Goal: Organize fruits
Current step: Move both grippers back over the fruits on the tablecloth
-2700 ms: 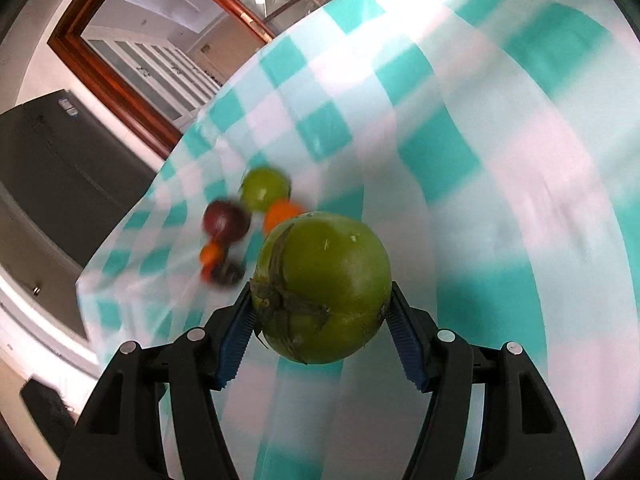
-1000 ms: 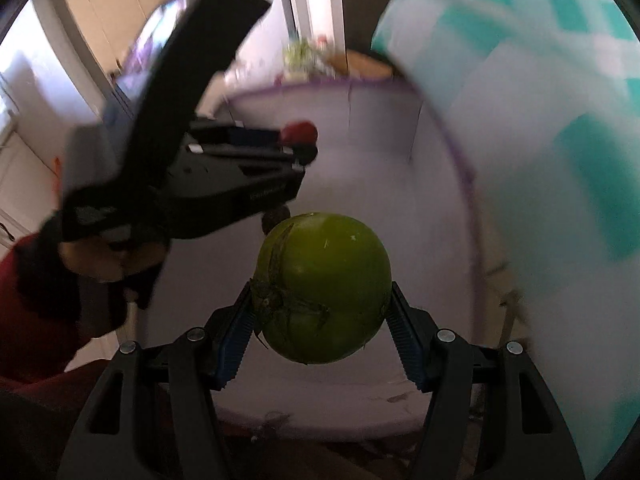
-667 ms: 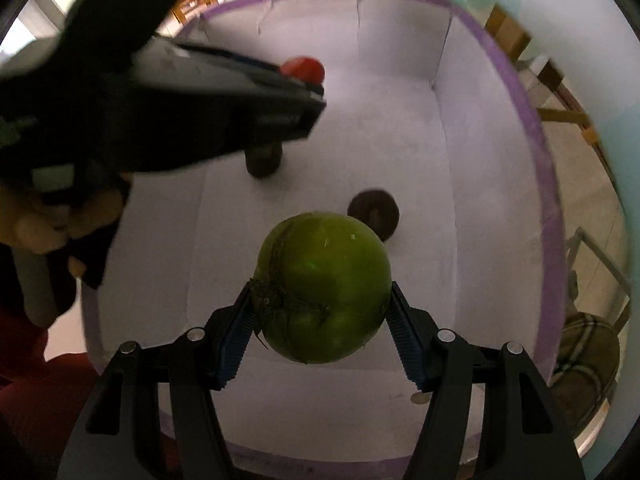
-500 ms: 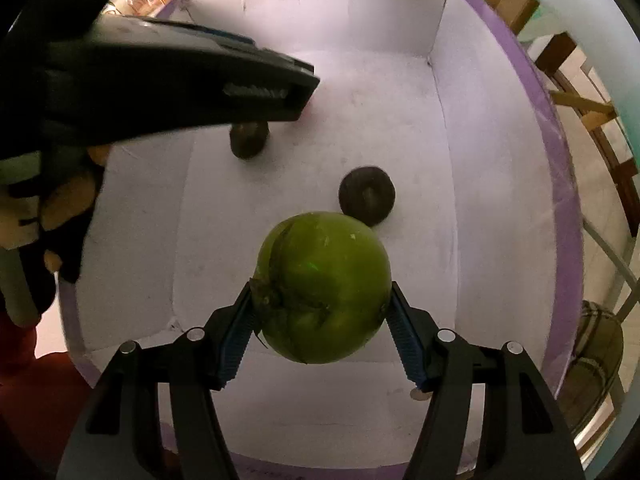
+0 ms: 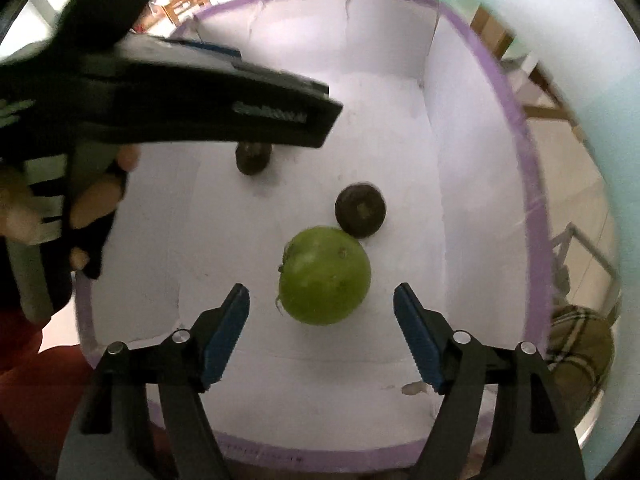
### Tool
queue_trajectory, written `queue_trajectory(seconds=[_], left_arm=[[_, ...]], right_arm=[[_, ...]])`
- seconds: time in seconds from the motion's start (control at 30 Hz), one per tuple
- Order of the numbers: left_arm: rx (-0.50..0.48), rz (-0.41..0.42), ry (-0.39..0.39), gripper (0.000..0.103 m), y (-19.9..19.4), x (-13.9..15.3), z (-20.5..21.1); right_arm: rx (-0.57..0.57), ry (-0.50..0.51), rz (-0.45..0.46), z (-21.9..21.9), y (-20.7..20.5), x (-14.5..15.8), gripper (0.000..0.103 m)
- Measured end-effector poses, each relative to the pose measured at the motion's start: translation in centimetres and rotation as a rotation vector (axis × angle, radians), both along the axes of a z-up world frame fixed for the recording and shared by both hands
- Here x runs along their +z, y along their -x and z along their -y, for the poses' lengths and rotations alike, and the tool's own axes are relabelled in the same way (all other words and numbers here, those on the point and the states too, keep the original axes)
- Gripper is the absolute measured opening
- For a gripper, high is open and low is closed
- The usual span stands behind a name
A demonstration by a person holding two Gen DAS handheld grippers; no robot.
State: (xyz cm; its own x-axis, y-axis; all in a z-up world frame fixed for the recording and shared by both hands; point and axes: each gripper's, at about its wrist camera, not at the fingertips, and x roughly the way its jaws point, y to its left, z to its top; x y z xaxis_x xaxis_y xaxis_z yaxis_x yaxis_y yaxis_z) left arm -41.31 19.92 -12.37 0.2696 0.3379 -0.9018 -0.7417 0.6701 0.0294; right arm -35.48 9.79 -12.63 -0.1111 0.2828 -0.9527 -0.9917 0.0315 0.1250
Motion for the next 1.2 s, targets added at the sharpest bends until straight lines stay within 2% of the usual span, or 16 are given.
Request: queue_trajectory(seconds=[0.13,0.23,0.27,0.37,0.43,0.47,0.6,0.67,0.73,0.8,0.93,1.07,1.13,1.2], left_arm=[[0.023,0.107,-0.048,0.082,1.0,2.7,0.5],[0.039,0.219,-0.144,0.094,1.9,6.6,1.3],[0.045,0.269,-0.182,0.099,2.1,8.3,1.8],[0.02,0.437,-0.242,0.101,1.5,12.9,3.6],[-0.032,0.527,-0.231,0.101,0.1,15.1,4.9],[-0.067,0.547,-0.217,0.101,-1.5,16.2,5.7],[-0.238,0.554,-0.149,0.101,-8.9,18.6,9.7],[-0.315,0.545,-0.148,0.101,-13.0,19.2,12.1],[-0.391,0.519,-0.15,0.101,-17.0,19.2,14.4],[-0.469,0.466,-0.132,0.101,-22.7,18.6,16.8],[-0.469,0.437,-0.107,0.101,-30.0,17.4,18.7],[-0.46,0.432,-0.084,0.101,-37.4,16.1,19.7],[-0.456,0.423,-0.088,0.101,-40.1,15.6,19.6],[-0.442,0.406,-0.058,0.101,-42.2,15.2,19.1]], right_arm=[[0.029,-0.193,-0.046,2.0,-1.0,5.5,0.074],[-0.015,-0.352,-0.074,5.1,-3.1,10.1,0.079],[-0.049,-0.408,-0.063,6.0,-4.2,11.6,0.081],[-0.193,-0.536,-0.022,8.9,-8.1,14.7,0.086],[-0.309,-0.584,0.014,11.1,-11.2,15.7,0.087],[-0.399,-0.597,0.032,12.6,-13.3,15.9,0.087],[-0.692,-0.624,0.018,17.9,-20.3,15.5,0.088],[-0.816,-0.641,0.001,20.5,-23.0,14.6,0.088],[-0.925,-0.639,-0.009,23.2,-25.7,14.4,0.088],[-1.025,-0.626,-0.024,25.1,-28.4,13.0,0.088],[-1.146,-0.577,-0.03,27.1,-33.2,12.1,0.088],[-1.233,-0.522,-0.005,27.3,-39.4,12.4,0.088],[-1.273,-0.519,-0.008,27.2,-42.1,11.9,0.088],[-1.288,-0.509,-0.02,26.7,-44.6,11.1,0.088]])
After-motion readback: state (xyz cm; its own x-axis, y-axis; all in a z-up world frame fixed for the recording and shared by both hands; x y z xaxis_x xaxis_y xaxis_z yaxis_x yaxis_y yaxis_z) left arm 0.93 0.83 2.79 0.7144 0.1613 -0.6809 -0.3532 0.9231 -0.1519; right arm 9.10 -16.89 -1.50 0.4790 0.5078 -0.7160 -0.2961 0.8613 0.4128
